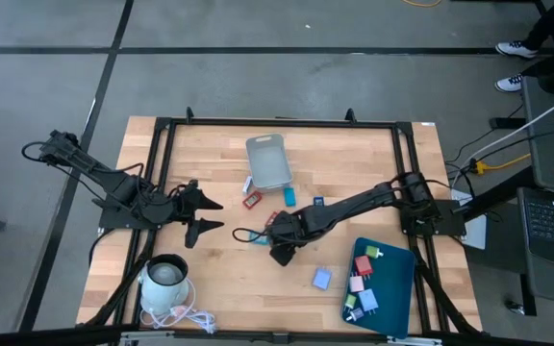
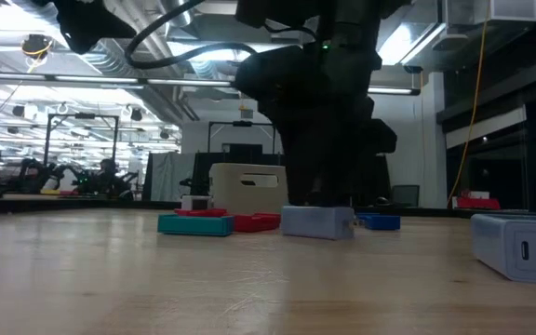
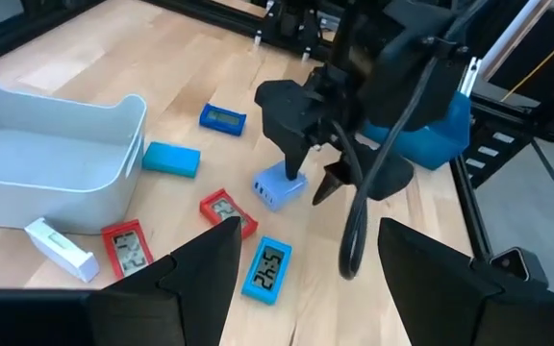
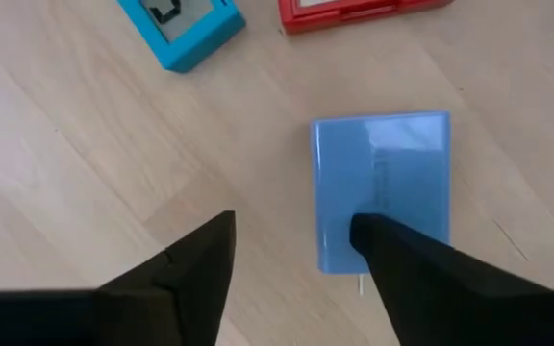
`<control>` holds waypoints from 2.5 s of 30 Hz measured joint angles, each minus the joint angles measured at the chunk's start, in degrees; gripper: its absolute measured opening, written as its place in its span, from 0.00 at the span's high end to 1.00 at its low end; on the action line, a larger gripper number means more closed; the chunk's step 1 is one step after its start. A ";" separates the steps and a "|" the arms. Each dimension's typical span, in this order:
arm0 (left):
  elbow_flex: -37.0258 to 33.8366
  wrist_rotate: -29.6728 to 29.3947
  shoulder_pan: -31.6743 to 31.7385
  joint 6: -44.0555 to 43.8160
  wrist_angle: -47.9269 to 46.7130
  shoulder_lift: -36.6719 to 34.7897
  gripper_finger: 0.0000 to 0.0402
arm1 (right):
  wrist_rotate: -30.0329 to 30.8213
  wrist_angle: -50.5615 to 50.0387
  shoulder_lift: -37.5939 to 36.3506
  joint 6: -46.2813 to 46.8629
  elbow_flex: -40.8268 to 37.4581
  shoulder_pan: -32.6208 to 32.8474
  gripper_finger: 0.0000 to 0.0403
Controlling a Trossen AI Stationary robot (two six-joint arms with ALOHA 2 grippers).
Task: Pick & Place Office items
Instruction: Put the left blue charger adapter into the blue bin
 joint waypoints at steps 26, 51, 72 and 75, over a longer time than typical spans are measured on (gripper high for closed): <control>-0.02 4.23 -0.07 -1.62 5.82 -0.01 0.40 | 3.00 -2.85 -1.89 0.91 3.92 0.11 0.51; -0.09 3.15 -0.07 -8.09 4.24 -0.01 0.40 | 5.57 -5.45 0.33 -21.04 0.65 -6.48 0.30; -0.09 1.55 0.00 -12.56 2.71 -0.01 0.40 | 1.40 -0.02 2.35 -26.86 1.69 -6.67 0.31; -0.09 1.76 0.00 -12.81 1.71 -0.01 0.40 | 0.80 -0.26 3.55 -27.11 1.84 -6.70 0.31</control>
